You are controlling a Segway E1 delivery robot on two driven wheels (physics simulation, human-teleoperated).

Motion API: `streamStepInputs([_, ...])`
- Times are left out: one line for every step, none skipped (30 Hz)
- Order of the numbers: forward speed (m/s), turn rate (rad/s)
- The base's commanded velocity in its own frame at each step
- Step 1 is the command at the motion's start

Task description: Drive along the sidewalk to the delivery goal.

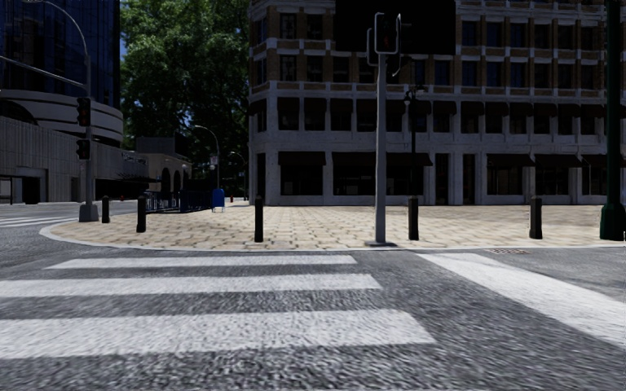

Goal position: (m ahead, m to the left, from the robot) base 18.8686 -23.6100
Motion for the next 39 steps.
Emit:
streamStepInputs([2.0,0.21])
streamStepInputs([2.0,0.21])
streamStepInputs([2.0,0.21])
streamStepInputs([2.0,0.21])
streamStepInputs([2.0,0.21])
streamStepInputs([2.0,0.11])
streamStepInputs([2.0,0.0])
streamStepInputs([2.0,0.0])
streamStepInputs([2.0,0.0])
streamStepInputs([2.0,0.0])
streamStepInputs([2.0,0.0])
streamStepInputs([2.0,0.0])
streamStepInputs([2.0,0.0])
streamStepInputs([2.0,0.0])
streamStepInputs([2.0,0.0])
streamStepInputs([2.0,0.0])
streamStepInputs([2.0,0.0])
streamStepInputs([2.0,0.0])
streamStepInputs([2.0,0.0])
streamStepInputs([2.0,0.0])
streamStepInputs([2.0,0.0])
streamStepInputs([2.0,0.0])
streamStepInputs([2.0,0.0])
streamStepInputs([2.0,0.0])
streamStepInputs([2.0,0.0])
streamStepInputs([2.0,0.0])
streamStepInputs([2.0,0.0])
streamStepInputs([2.0,0.0])
streamStepInputs([2.0,0.0])
streamStepInputs([2.0,0.0])
streamStepInputs([2.0,0.0])
streamStepInputs([2.0,0.0])
streamStepInputs([2.0,0.0])
streamStepInputs([2.0,0.0])
streamStepInputs([2.0,0.0])
streamStepInputs([2.0,0.0])
streamStepInputs([2.0,0.0])
streamStepInputs([2.0,0.0])
streamStepInputs([2.0,0.0])
